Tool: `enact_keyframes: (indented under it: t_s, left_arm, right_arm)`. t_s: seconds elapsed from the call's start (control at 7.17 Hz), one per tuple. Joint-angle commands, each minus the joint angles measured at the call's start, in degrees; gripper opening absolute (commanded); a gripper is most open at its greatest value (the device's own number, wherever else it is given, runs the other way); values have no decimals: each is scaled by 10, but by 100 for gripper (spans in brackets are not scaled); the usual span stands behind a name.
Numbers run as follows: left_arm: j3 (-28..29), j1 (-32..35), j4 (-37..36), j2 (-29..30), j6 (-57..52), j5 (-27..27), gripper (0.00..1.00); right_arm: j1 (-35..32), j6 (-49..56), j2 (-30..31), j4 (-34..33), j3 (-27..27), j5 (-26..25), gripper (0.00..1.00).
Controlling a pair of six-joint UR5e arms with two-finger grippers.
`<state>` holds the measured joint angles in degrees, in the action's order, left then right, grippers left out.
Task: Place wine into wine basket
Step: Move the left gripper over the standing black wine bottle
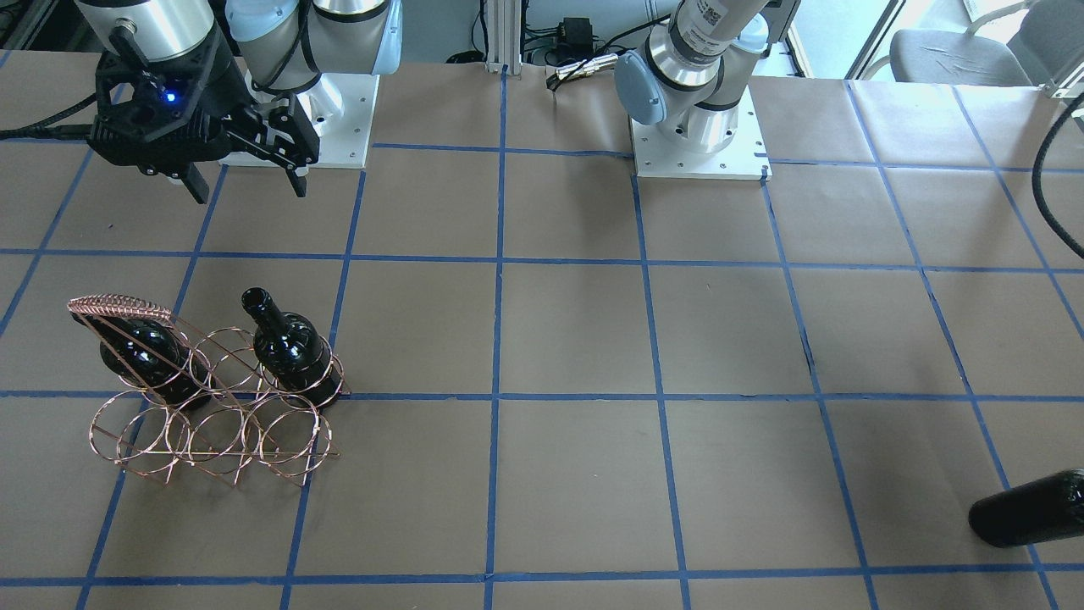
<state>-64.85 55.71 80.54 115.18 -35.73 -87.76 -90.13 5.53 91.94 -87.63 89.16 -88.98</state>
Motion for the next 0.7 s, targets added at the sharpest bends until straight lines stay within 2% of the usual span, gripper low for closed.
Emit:
enact_keyframes:
  t_s: [0.0, 0.56]
  left_arm:
    - [33, -6, -26, 51, -1, 18, 100]
    - [35, -5, -55, 86, 3, 43, 100]
  right_arm:
    - [0, 6, 0, 3, 0, 0, 100]
    - [0, 5, -4, -2, 3, 7, 100]
